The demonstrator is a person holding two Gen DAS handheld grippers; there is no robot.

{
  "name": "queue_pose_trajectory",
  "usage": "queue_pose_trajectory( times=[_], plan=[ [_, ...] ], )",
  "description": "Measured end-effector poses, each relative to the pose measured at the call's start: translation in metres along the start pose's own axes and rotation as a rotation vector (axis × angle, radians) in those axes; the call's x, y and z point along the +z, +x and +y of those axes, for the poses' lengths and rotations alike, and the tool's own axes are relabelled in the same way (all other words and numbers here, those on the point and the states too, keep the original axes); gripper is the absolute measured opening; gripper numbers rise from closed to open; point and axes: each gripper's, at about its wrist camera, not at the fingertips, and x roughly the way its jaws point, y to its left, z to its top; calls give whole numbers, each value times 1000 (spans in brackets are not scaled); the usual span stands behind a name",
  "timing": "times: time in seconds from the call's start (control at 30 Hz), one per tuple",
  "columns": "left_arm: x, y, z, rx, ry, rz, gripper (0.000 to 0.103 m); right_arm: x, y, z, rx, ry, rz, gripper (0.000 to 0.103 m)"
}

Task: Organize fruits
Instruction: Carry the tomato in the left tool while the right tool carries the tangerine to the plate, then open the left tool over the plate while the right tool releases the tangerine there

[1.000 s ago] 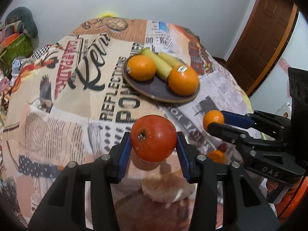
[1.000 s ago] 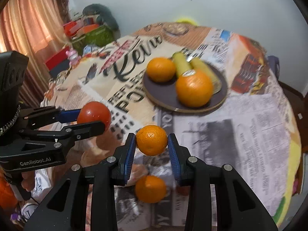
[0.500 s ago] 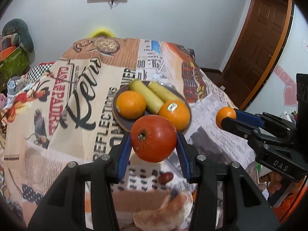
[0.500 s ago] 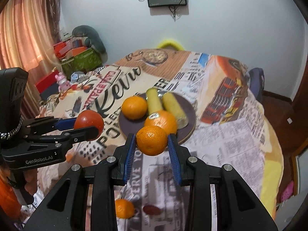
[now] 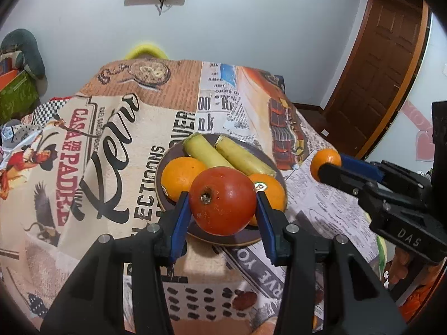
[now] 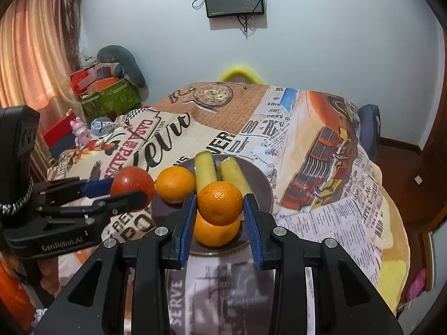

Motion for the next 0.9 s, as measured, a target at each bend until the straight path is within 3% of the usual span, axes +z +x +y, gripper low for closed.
queue_pose_trajectory(
  times=[0.33, 0.83, 0.9],
  plan=[
    [-3, 35, 2, -10, 11, 64, 46, 12, 38, -4, 9, -13, 34, 31],
    [-5, 57, 12, -9, -11, 127, 46, 12, 81, -4, 27, -18, 104, 32],
    [-4, 57, 12, -7, -9, 126, 51, 13, 82, -4, 24, -22, 107, 32]
  ],
)
